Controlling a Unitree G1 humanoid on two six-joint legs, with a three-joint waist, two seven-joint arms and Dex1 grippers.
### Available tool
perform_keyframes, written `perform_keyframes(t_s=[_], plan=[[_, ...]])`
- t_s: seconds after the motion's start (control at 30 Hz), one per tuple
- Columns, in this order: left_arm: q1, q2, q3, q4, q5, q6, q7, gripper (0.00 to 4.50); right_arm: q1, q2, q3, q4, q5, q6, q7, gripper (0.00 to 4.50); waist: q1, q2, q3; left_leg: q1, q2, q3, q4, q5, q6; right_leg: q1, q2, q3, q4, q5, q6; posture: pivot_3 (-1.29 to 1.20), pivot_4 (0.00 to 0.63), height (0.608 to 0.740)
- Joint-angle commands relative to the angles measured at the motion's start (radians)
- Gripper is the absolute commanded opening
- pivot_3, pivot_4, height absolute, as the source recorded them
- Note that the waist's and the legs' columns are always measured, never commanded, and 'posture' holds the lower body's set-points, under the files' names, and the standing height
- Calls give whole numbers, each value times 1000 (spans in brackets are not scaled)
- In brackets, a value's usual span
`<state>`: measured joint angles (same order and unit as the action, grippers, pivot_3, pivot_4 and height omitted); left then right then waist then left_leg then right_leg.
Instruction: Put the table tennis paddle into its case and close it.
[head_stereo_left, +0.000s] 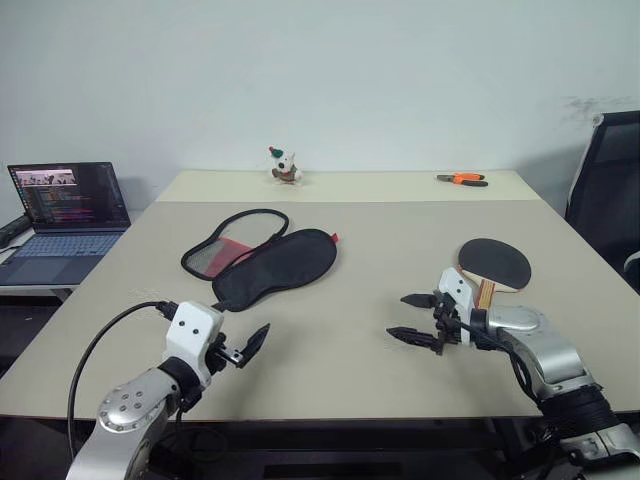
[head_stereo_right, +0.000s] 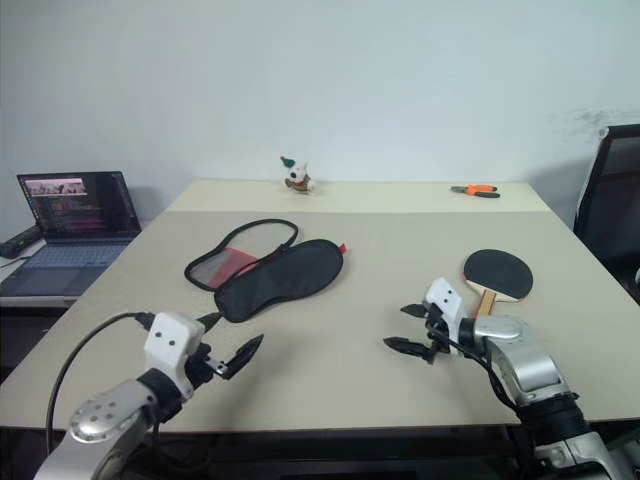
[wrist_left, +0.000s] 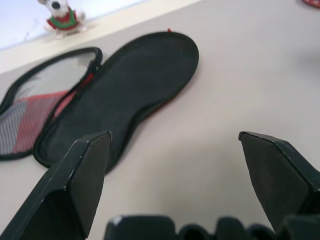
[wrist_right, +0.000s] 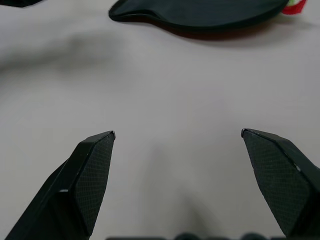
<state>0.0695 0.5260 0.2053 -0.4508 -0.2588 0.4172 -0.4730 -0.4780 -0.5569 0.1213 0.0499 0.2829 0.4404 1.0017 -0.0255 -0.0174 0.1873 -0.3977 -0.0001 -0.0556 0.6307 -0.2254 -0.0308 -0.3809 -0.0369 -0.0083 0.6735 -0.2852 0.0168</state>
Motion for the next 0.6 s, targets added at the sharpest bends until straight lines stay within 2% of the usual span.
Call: perform_keyframes(t_s=[0.03,0.17,0.37,0.6], plan=[[-28,18,10,31,23,-49,-6,4452,3,-42,-7,-70,4,33,9,4472,0,0,0,0,0,0,0,0,0,0,0,0,0,0,0,0,150,740],[-84,49,7,116,56,-116,-27,4452,-5,-38,-23,-95,13,54,-33,4472,1,0,0,1,0,0,1,0,0,0,0,-1,2,0,0,0,150,740],[-105,94,49,182,-30,-136,-150,4452,-28,-52,-78,-247,115,202,-57,4472,-2,0,0,-1,0,3,1,0,0,-4,0,0,2,0,0,0,150,740],[-172,170,74,343,-78,-166,-286,4452,-24,-38,-43,-317,121,238,-80,4472,-1,0,0,-1,1,2,0,0,0,-5,1,-1,5,-2,0,0,150,740]])
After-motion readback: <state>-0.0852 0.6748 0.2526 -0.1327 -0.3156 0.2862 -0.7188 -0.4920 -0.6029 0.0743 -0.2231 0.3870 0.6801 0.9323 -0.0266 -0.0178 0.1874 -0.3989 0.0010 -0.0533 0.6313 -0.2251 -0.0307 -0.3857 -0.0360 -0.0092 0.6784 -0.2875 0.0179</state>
